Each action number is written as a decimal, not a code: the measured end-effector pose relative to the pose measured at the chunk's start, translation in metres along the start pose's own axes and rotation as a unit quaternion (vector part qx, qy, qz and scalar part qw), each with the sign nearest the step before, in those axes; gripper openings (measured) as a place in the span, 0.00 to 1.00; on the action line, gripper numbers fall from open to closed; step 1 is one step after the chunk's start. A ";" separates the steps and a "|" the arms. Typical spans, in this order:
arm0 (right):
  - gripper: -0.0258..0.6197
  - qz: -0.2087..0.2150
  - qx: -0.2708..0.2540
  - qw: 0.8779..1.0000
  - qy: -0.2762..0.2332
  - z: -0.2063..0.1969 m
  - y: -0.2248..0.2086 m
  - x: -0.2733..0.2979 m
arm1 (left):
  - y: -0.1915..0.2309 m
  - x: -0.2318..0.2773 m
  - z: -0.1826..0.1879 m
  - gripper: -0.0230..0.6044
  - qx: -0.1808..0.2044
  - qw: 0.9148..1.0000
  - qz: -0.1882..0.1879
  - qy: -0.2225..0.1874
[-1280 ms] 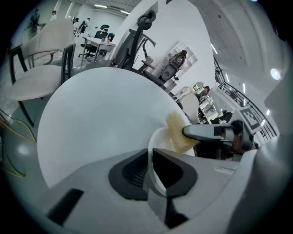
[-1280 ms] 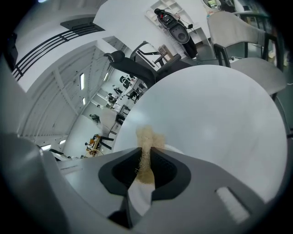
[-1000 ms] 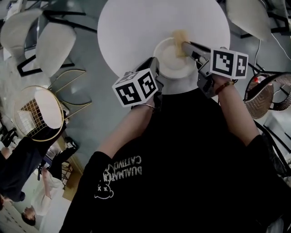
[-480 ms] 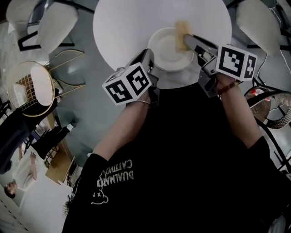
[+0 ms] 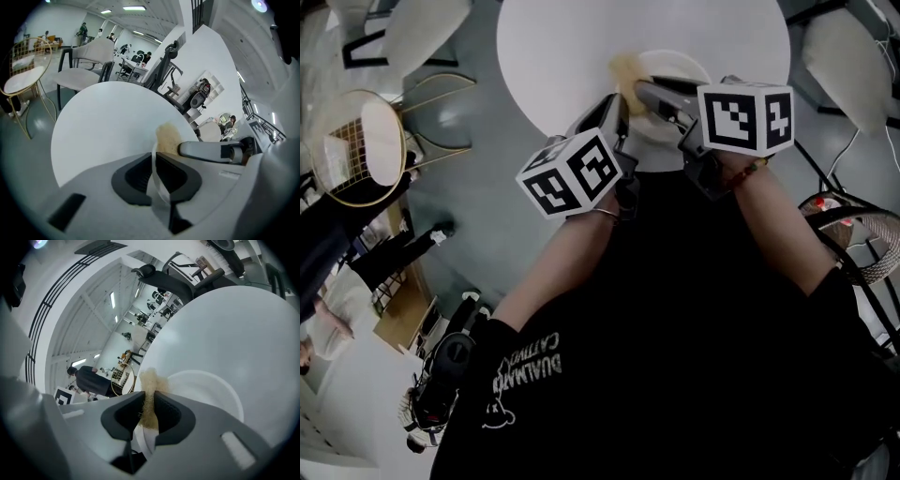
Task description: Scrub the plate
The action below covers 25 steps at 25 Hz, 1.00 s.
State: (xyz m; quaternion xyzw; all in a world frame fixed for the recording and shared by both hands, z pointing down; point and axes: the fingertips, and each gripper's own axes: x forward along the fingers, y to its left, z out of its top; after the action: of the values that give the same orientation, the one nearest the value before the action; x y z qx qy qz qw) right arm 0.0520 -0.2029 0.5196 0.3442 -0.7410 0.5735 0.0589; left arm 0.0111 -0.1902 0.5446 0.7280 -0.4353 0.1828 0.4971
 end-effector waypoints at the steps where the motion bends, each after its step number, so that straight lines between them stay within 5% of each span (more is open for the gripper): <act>1: 0.14 -0.001 -0.001 1.000 0.004 -0.001 -0.001 0.002 | 0.002 -0.001 0.000 0.08 -0.005 1.000 0.000 -0.003; 10: 0.14 -0.007 -0.016 1.000 0.015 -0.003 0.016 0.024 | 0.023 -0.019 0.016 0.08 -0.012 1.000 -0.001 -0.014; 25: 0.14 -0.076 -0.015 0.997 0.007 -0.001 -0.011 -0.008 | 0.032 -0.025 0.017 0.08 -0.045 0.999 0.006 -0.021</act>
State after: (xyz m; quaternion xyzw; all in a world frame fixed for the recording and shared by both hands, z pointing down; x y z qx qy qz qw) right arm 0.0639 -0.1994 0.5258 0.3951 -0.7205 0.5586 0.1127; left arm -0.0320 -0.1981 0.5375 0.7062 -0.4577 0.1507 0.5187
